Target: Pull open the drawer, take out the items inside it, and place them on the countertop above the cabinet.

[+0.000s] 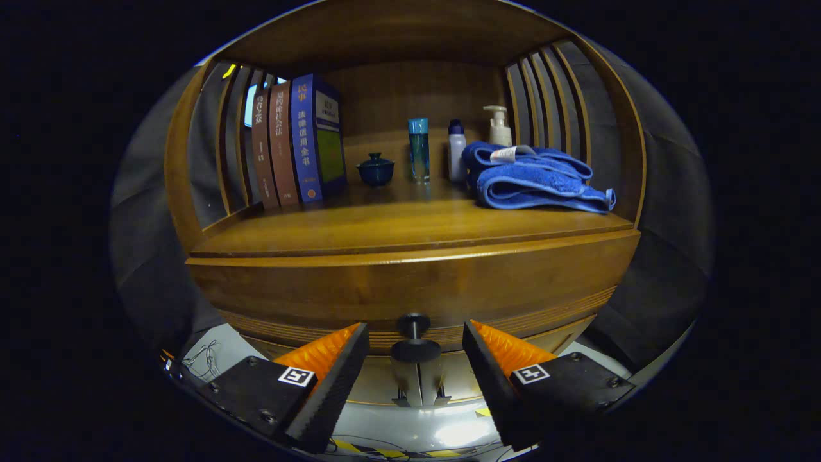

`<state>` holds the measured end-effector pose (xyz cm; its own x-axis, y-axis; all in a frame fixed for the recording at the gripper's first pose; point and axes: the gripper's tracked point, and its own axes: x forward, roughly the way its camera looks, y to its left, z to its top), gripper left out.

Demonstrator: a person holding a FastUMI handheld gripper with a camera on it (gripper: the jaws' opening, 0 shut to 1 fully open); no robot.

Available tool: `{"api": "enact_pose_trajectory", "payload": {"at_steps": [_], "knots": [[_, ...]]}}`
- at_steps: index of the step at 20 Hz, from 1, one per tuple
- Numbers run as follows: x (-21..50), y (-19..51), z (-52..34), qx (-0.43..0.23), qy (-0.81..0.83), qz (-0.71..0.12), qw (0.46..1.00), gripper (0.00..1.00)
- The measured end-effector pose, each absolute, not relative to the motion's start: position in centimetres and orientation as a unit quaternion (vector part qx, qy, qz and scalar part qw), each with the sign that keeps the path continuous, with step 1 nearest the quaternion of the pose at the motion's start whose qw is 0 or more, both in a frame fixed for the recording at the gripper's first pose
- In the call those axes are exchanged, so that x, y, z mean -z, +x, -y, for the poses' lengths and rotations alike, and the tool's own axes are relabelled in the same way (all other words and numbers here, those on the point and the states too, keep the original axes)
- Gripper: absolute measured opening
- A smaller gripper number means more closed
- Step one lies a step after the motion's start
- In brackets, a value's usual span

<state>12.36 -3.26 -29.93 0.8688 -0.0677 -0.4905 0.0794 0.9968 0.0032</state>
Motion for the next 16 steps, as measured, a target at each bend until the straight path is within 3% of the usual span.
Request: {"api": "enact_pose_trajectory", "payload": {"at_steps": [2,5,10,16], "knots": [[30.86,12.56,3.44,0.039,0.014,-0.265,0.963,0.94],[30.98,12.77,3.36,0.036,0.018,-0.267,0.963,0.60],[31.29,12.78,3.31,0.036,-0.015,-0.272,0.962,0.33],[31.24,12.26,3.45,0.032,-0.016,-0.283,0.958,0.32]]}}
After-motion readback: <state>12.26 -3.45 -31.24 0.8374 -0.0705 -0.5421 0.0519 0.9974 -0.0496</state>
